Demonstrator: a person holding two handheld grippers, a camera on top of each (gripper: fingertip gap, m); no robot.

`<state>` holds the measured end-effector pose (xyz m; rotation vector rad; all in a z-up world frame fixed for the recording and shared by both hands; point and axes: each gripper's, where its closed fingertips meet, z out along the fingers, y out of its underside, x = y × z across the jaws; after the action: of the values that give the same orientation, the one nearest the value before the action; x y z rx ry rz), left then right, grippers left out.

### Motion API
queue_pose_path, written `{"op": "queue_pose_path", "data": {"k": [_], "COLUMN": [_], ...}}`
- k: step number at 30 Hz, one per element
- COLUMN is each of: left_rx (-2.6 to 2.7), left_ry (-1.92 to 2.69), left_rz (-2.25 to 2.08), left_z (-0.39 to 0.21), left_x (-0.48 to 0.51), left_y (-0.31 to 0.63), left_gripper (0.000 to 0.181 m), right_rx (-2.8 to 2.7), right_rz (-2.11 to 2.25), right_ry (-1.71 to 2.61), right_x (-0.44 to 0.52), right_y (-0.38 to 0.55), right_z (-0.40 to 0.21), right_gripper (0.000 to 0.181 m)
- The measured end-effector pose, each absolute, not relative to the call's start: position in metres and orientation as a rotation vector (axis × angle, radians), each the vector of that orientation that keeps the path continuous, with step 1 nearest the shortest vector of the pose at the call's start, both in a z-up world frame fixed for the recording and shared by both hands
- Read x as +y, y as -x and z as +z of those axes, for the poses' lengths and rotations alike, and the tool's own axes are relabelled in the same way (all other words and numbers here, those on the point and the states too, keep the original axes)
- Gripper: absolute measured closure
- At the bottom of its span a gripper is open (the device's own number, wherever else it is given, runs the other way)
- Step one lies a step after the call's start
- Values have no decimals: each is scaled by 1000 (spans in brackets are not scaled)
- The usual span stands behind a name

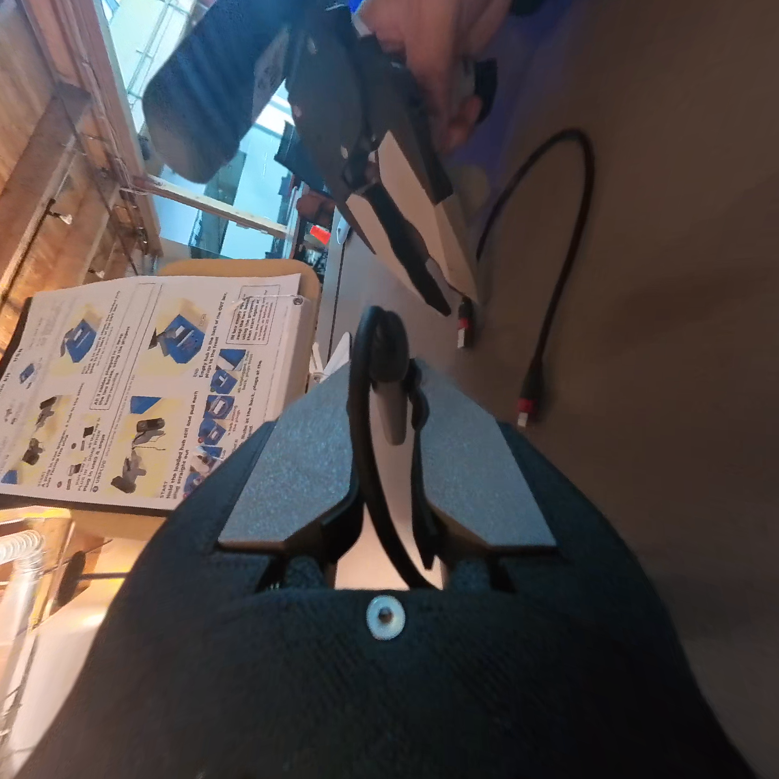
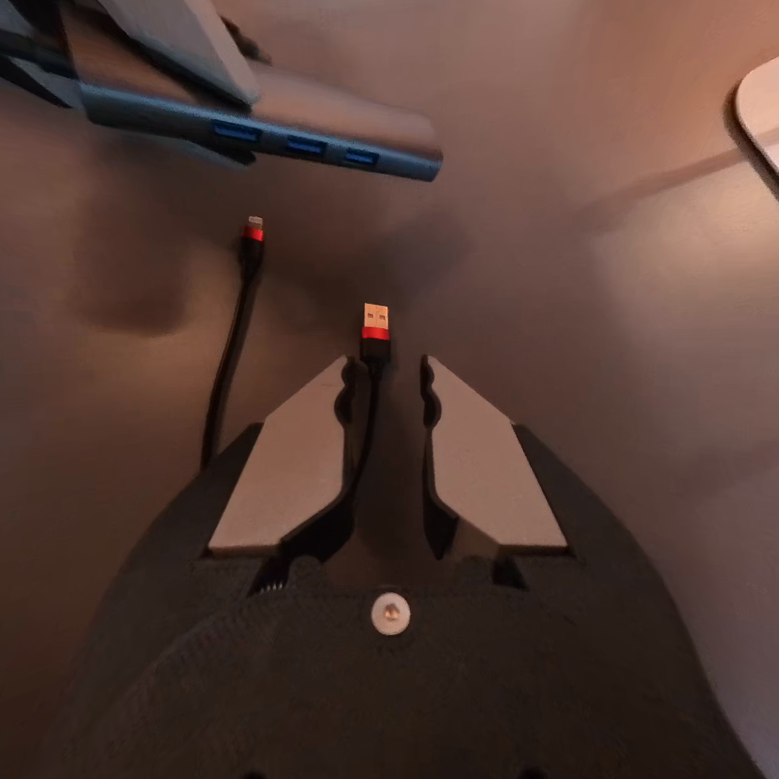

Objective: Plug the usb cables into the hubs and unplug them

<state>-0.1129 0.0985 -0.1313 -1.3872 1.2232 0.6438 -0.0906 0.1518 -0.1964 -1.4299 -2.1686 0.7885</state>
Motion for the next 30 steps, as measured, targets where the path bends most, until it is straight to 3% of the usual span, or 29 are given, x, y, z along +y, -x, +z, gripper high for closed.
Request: {"op": "queue_pose_path", "data": {"k": [5,12,30], "left_rx": [1240,1269,1330], "left_ry": [1365,1378,1334], "left_rz": [666,714,602], "left_z": [-132,-141,-149], "left_x": [99,102,98], "left_y": [112,116,97], "left_gripper": [166,165,166], "right_rx": [-2125,-2169,-2215], "right_rz": [919,1113,1034], "right_ry": [1528,1539,1197], "right_x": [152,134,102], "right_y": [93,88,85], "right_z": [-197,-186,-158], "right_gripper": [169,169,169]}}
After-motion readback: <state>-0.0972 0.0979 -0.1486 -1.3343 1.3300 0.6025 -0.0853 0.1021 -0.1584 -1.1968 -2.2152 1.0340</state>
